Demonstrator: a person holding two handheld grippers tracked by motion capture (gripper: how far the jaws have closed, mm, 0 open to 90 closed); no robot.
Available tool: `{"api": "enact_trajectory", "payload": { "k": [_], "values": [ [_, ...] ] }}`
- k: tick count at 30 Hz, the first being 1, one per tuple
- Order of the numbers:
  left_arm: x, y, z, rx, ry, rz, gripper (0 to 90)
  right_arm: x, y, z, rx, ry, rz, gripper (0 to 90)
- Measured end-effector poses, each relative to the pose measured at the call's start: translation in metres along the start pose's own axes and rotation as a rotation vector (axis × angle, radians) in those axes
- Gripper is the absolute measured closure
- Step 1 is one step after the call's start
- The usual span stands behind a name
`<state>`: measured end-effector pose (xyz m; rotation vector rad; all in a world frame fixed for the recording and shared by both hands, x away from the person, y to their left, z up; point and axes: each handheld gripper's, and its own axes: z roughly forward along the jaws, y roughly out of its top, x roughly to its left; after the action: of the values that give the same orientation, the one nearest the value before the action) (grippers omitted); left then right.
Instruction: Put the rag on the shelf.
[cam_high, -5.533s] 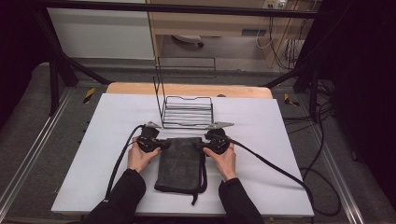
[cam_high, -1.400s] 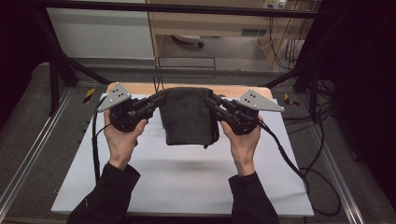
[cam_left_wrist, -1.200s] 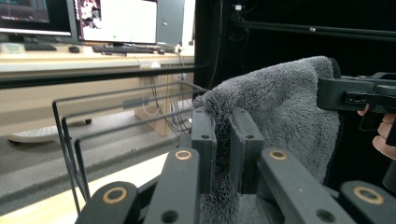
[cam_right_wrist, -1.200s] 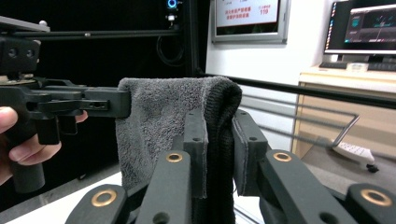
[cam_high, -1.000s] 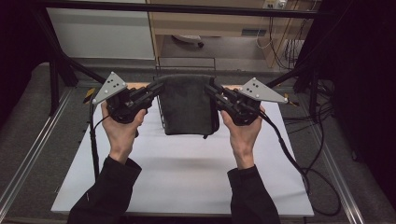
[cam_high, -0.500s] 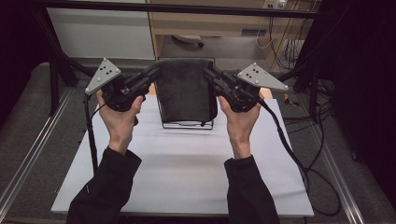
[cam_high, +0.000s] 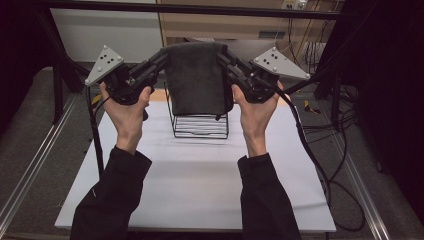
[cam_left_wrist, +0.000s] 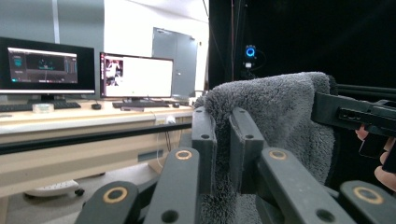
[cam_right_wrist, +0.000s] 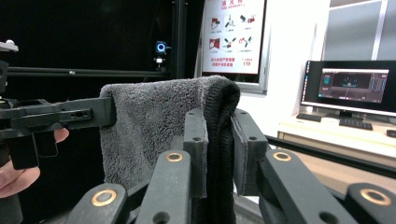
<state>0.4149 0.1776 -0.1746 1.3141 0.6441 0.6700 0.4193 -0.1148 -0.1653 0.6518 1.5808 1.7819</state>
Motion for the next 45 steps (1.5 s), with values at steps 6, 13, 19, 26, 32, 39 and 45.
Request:
{"api": "enact_trajectory", "payload": {
  "k": [6,13,19,26,32,39,45],
  "values": [
    [0.004,0.011,0.007,-0.017,0.010,0.007,81.7,-0.004,0.011,0.009,-0.016,-0.008,-0.008,78.5],
    [0.008,0.025,0.013,-0.038,0.021,0.014,81.7,-0.008,0.020,0.018,-0.036,-0.011,-0.006,78.5],
    [0.014,0.032,0.016,-0.051,0.031,0.018,81.7,-0.010,0.025,0.028,-0.054,-0.014,-0.002,78.5],
    [0.025,0.042,0.019,-0.068,0.040,0.008,81.7,-0.012,0.033,0.045,-0.069,-0.012,-0.001,78.5],
    [0.031,0.049,0.023,-0.075,0.051,0.005,81.7,-0.013,0.041,0.055,-0.069,-0.017,-0.020,78.4],
    [0.036,0.055,0.033,-0.077,0.066,0.020,81.7,-0.022,0.048,0.067,-0.059,-0.028,-0.030,78.5],
    [0.042,0.054,0.043,-0.075,0.066,0.006,81.7,-0.033,0.049,0.077,-0.049,-0.037,-0.040,78.5]
  ]
}}
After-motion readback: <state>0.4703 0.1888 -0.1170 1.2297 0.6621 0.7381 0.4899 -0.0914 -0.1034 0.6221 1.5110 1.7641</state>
